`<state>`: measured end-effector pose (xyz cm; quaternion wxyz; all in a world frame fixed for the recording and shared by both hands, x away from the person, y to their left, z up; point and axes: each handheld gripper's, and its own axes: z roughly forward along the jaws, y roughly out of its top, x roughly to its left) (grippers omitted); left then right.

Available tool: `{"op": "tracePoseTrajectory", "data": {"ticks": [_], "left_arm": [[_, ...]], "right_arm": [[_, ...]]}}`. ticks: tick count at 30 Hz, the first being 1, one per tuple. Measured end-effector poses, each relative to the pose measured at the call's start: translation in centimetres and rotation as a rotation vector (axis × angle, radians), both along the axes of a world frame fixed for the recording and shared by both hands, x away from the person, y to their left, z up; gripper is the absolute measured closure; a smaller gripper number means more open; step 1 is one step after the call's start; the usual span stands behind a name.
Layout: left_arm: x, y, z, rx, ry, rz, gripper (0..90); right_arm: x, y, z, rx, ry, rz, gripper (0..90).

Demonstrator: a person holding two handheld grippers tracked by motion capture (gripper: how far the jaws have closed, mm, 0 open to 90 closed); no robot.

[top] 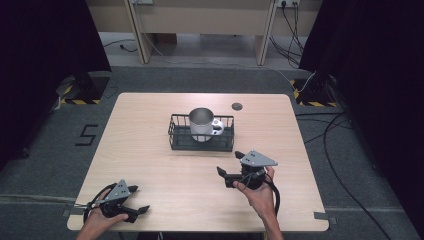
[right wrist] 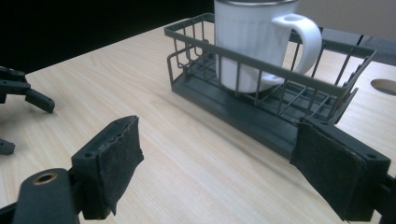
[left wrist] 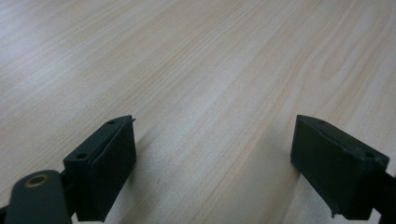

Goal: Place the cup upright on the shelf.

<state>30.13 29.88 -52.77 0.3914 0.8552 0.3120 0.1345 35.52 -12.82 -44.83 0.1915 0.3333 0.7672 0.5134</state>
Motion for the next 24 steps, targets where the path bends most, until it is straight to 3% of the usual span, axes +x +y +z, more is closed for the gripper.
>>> {"op": "tracePoseTrajectory", "data": {"ticks": [24], "left_arm": [[0.0,0.0,0.0,-0.001,0.0,-0.003,13.5]], "right_arm": [[-2.3,0.0,-3.0,-0.046,0.047,0.024,15.6]]}}
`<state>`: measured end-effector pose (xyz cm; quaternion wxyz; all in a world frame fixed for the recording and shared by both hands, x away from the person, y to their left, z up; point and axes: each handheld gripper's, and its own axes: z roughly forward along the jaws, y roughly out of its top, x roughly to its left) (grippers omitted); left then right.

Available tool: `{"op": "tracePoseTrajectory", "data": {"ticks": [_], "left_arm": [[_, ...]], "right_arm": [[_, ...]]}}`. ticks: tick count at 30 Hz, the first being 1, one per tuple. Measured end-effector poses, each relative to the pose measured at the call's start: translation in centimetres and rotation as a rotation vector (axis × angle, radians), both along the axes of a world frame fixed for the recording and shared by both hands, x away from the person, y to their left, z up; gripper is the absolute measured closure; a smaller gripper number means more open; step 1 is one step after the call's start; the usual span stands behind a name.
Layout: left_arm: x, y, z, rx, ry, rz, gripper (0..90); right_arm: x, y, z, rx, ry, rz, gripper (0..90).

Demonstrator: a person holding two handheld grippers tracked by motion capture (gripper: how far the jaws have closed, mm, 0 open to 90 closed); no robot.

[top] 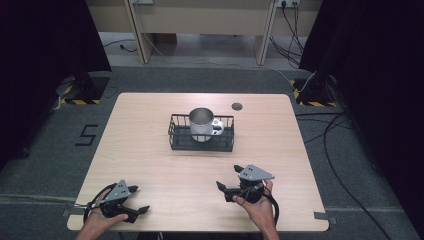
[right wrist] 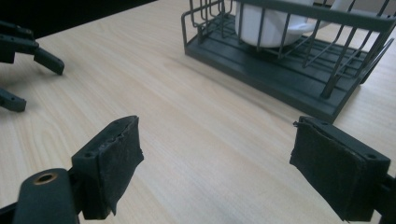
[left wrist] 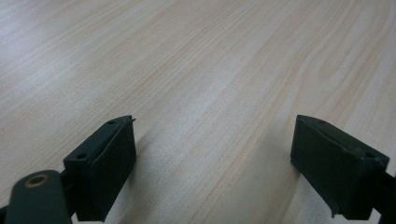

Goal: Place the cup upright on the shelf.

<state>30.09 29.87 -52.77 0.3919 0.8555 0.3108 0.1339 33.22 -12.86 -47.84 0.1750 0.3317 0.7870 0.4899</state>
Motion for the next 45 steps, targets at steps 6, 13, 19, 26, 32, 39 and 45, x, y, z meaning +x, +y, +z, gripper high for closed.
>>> {"op": "tracePoseTrajectory", "data": {"ticks": [6,13,19,26,32,39,45], "left_arm": [[0.0,0.0,0.0,-0.001,0.0,-0.001,13.5],[0.0,0.0,0.0,-0.001,-0.001,-0.001,13.5],[0.0,0.0,0.0,-0.001,-0.001,-0.001,13.5],[0.0,0.0,0.0,-0.001,-0.001,-0.001,13.5],[0.0,0.0,0.0,0.0,-0.001,-0.002,13.5],[-0.1,0.0,0.0,-0.001,-0.001,-0.003,13.5],[-0.1,0.0,0.0,-0.001,-0.001,-0.003,13.5]], "right_arm": [[-0.6,-0.3,-0.9,-0.015,0.02,-0.004,15.6],[-1.2,-1.0,-1.9,-0.027,0.052,-0.019,15.5],[-1.5,-1.3,-2.5,-0.044,0.07,-0.027,15.4],[-1.8,-1.5,-3.0,-0.066,0.09,-0.028,15.4],[-2.0,-1.6,-3.2,-0.09,0.1,-0.033,15.4],[-2.3,-1.6,-3.7,-0.116,0.13,-0.037,15.4],[-2.4,-1.6,-4.2,-0.155,0.144,-0.044,15.6]]}}
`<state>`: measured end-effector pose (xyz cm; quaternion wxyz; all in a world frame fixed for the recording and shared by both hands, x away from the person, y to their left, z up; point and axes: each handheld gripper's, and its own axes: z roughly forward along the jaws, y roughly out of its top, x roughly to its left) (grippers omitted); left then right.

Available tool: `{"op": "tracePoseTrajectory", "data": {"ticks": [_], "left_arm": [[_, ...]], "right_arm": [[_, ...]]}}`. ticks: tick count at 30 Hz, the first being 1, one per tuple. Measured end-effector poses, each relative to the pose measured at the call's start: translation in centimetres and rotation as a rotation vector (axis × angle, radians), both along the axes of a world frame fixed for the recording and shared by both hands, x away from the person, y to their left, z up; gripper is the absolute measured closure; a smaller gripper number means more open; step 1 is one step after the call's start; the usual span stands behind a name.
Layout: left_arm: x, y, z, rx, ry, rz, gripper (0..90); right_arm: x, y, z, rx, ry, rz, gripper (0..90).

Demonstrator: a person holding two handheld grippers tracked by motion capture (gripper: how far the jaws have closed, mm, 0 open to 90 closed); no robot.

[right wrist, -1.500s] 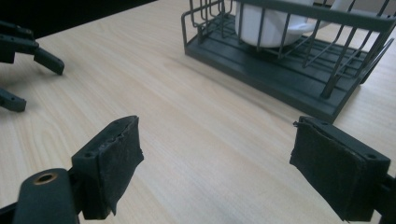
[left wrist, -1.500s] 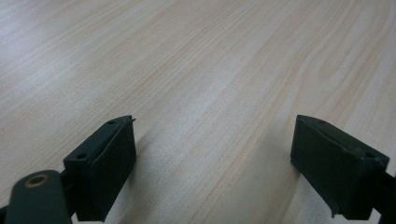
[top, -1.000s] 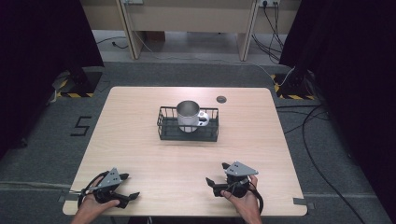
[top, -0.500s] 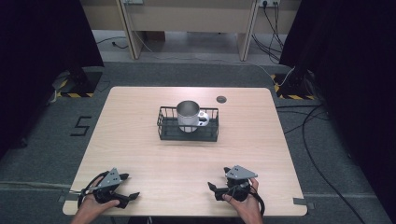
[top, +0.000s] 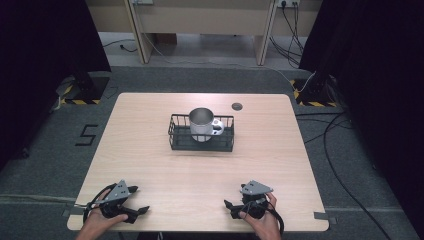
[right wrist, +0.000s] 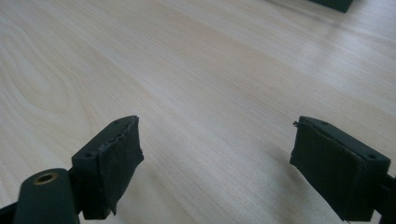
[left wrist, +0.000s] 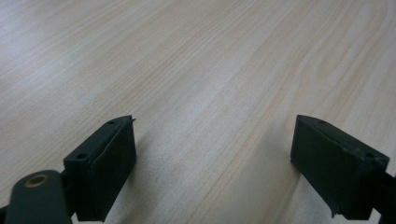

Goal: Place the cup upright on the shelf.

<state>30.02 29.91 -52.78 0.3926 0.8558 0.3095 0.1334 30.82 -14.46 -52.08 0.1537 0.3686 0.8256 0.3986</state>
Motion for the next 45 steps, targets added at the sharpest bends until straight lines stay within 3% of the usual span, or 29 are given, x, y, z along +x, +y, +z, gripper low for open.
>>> {"op": "tracePoseTrajectory", "data": {"ticks": [5,10,45], "left_arm": [[-0.01,0.01,0.0,0.0,0.0,0.0,13.5],[-0.02,0.01,0.0,0.001,0.0,0.0,13.6],[-0.08,0.03,0.0,0.001,-0.001,0.0,13.5]], "right_arm": [[-0.12,-0.01,-0.07,-0.009,0.012,-0.006,15.6],[-0.24,0.35,-0.25,-0.082,0.015,-0.004,14.7],[-0.12,0.62,-0.31,-0.087,0.03,0.005,8.7]]}}
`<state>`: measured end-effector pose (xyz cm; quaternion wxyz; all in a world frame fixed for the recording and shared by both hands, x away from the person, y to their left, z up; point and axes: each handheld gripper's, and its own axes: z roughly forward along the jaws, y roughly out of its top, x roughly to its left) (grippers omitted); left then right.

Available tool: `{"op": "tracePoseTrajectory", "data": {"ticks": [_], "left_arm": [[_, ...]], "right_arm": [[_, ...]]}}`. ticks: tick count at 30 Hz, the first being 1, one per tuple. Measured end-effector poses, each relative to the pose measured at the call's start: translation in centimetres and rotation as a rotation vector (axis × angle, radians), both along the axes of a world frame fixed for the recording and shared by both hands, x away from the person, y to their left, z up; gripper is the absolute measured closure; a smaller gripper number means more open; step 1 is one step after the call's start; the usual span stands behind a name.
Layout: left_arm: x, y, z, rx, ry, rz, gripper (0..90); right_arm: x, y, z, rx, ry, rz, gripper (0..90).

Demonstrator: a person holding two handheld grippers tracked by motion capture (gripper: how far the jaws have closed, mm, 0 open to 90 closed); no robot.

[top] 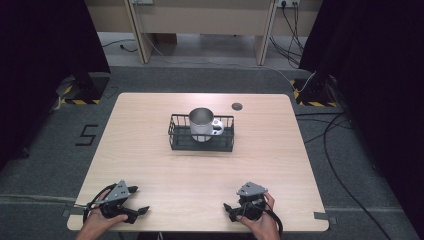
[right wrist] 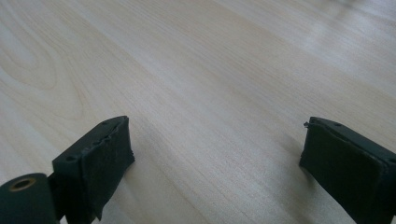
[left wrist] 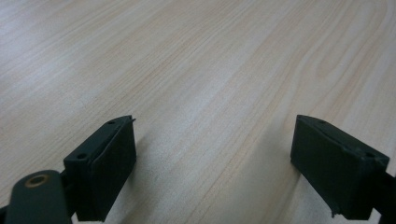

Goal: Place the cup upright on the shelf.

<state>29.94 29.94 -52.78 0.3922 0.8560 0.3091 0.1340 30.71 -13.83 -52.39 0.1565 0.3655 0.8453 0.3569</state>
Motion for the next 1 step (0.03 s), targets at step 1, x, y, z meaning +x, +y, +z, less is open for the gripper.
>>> {"op": "tracePoseTrajectory", "data": {"ticks": [1], "left_arm": [[-0.02,0.01,0.0,-0.001,0.0,0.0,13.5]], "right_arm": [[0.02,-0.01,0.0,-0.001,-0.001,0.0,8.7]]}}
